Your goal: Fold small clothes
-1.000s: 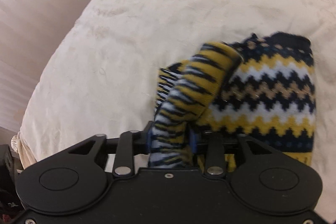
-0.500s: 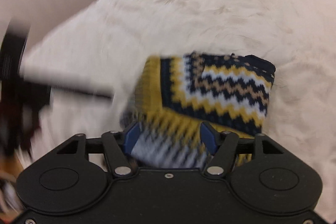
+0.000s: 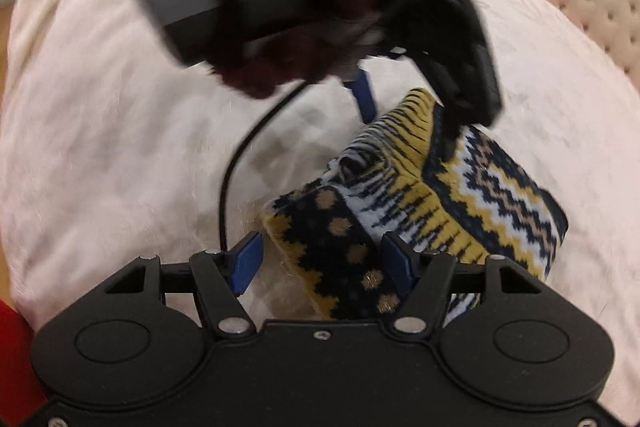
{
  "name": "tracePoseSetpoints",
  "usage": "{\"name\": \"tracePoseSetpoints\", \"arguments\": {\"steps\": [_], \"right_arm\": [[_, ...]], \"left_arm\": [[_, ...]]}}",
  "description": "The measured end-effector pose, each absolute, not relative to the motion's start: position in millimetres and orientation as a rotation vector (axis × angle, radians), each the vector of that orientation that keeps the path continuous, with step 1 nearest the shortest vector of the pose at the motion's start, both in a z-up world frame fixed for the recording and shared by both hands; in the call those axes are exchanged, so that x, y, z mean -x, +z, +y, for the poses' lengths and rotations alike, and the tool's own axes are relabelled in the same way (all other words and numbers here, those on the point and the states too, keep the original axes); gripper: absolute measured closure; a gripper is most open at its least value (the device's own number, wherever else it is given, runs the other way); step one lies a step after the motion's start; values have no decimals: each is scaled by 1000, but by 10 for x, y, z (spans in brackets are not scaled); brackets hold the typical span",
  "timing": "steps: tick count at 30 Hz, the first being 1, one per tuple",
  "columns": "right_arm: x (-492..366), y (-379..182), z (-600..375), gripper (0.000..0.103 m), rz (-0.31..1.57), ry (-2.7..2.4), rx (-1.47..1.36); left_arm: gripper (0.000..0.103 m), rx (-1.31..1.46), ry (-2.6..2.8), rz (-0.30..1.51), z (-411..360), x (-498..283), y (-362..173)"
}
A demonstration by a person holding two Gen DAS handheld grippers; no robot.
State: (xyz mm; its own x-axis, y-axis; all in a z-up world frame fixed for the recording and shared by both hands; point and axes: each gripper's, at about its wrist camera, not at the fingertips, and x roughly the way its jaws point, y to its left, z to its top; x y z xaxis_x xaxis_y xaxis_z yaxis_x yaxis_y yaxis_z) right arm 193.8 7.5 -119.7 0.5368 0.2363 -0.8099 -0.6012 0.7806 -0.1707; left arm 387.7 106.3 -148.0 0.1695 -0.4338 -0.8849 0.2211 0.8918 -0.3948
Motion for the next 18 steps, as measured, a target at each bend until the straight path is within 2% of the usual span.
{"name": "tracePoseSetpoints", "arguments": {"steps": [1, 2, 3, 4, 5, 7, 11, 13, 15, 18], "right_arm": [[-1950, -1220, 94, 41, 871, 515, 475], [-1971, -1233, 104, 49, 873, 508, 475], [-1991, -1252, 110, 55, 879, 499, 462], [-2028, -1247, 95, 68, 888, 487, 441], [-2056, -1245, 57, 80, 896, 478, 415], [-2116, -1162, -42, 88, 900, 454, 310], [-2205, -933, -179, 88, 858, 448, 156], [-2252, -903, -125, 88, 861, 469, 135], [-2330, -1051, -16, 83, 917, 498, 139], [-2430, -1352, 94, 70, 1028, 517, 160]], "left_arm": [[59, 184, -475, 1316, 1047, -3886, -1494], [65, 180, -486, 1308, 1039, -3895, -1500], [81, 177, -502, 1292, 1035, -3901, -1495], [89, 166, -505, 1269, 1031, -3896, -1468], [90, 150, -511, 1244, 1019, -3883, -1425], [91, 118, -544, 1190, 1005, -3846, -1276], [91, 70, -588, 1088, 1035, -3785, -994], [91, 61, -565, 1116, 1068, -3830, -1057], [89, 53, -523, 1188, 1092, -3881, -1261], [78, 14, -501, 1242, 1090, -3880, -1498]]}}
